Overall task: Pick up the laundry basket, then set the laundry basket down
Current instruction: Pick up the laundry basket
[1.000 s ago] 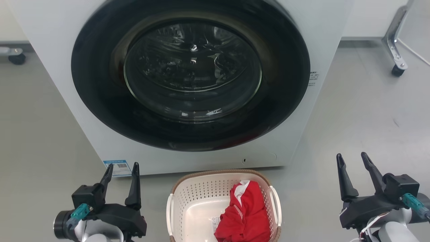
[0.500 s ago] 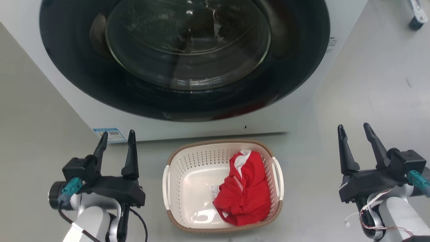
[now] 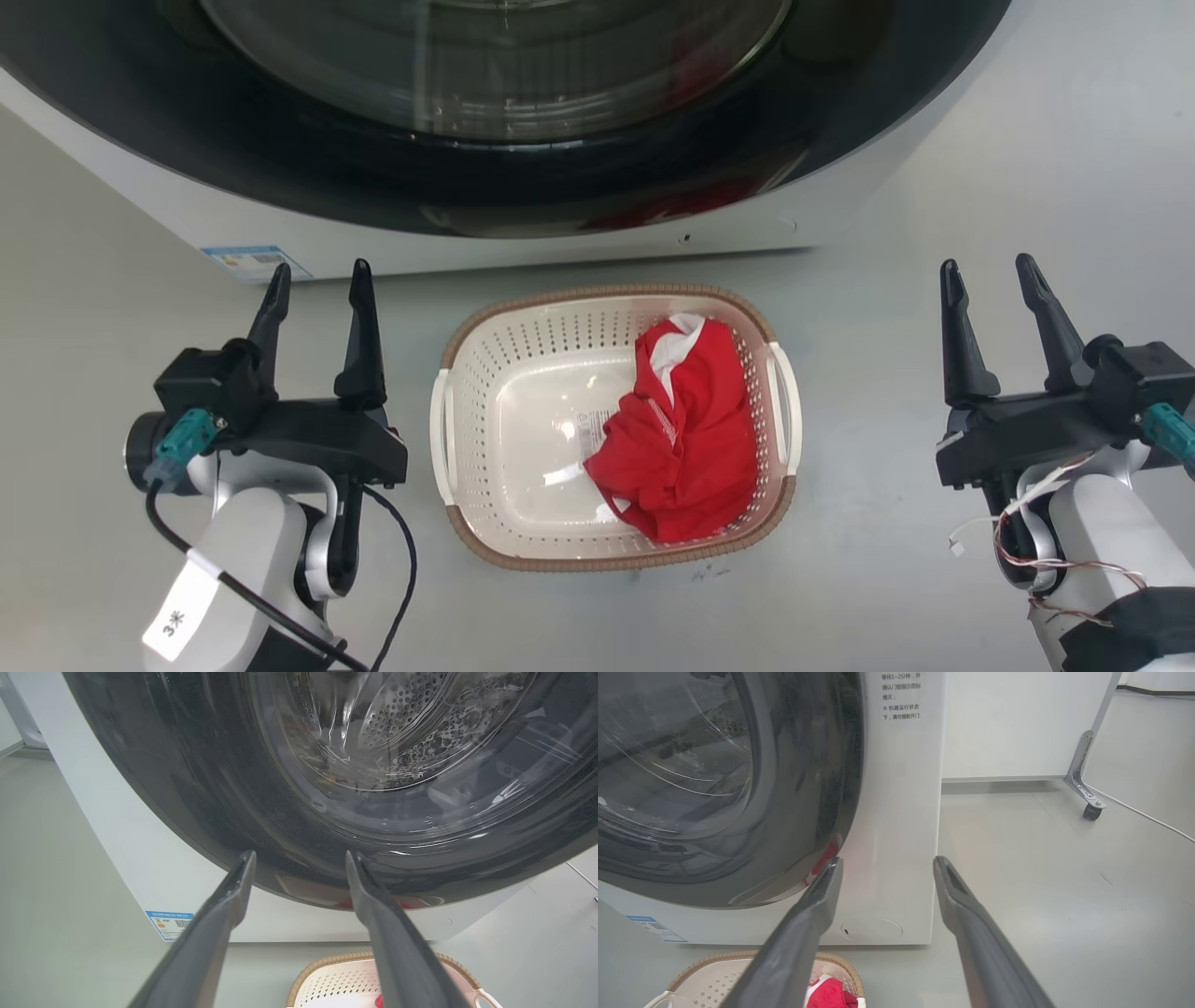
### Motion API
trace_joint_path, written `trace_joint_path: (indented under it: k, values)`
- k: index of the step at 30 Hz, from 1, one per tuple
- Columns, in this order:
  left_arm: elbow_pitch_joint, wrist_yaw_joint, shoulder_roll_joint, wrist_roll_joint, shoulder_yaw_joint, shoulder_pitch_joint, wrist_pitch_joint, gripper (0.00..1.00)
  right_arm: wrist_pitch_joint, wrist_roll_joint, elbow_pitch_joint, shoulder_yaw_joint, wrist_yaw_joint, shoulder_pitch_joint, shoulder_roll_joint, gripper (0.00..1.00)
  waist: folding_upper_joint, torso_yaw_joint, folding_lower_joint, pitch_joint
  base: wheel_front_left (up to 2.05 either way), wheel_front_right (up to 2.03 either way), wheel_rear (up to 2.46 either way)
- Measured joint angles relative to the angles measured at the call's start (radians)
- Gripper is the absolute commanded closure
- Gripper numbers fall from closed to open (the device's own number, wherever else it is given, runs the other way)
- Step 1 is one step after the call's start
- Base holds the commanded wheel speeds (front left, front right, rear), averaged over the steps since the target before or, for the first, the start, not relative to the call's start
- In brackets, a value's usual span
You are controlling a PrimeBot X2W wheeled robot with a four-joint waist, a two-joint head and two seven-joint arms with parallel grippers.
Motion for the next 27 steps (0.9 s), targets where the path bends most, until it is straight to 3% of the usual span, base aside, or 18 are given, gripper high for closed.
trace_joint_path:
  k: [9, 27]
  values:
    - [0.045, -0.018, -0.011, -0.017, 0.008, -0.077, 0.002, 0.0, -0.002, -0.012, 0.046, 0.003, 0.01, -0.082, 0.012, 0.0, 0.0, -0.002, -0.0001, 0.101, 0.0, 0.0, 0.0]
    - [0.297, -0.097, -0.03, -0.045, -0.023, -0.286, 0.152, 0.0, 0.016, -0.036, 0.286, 0.071, 0.072, -0.303, 0.044, 0.0, 0.0, 0.001, -0.0001, 0.25, 0.0, 0.0, 0.0]
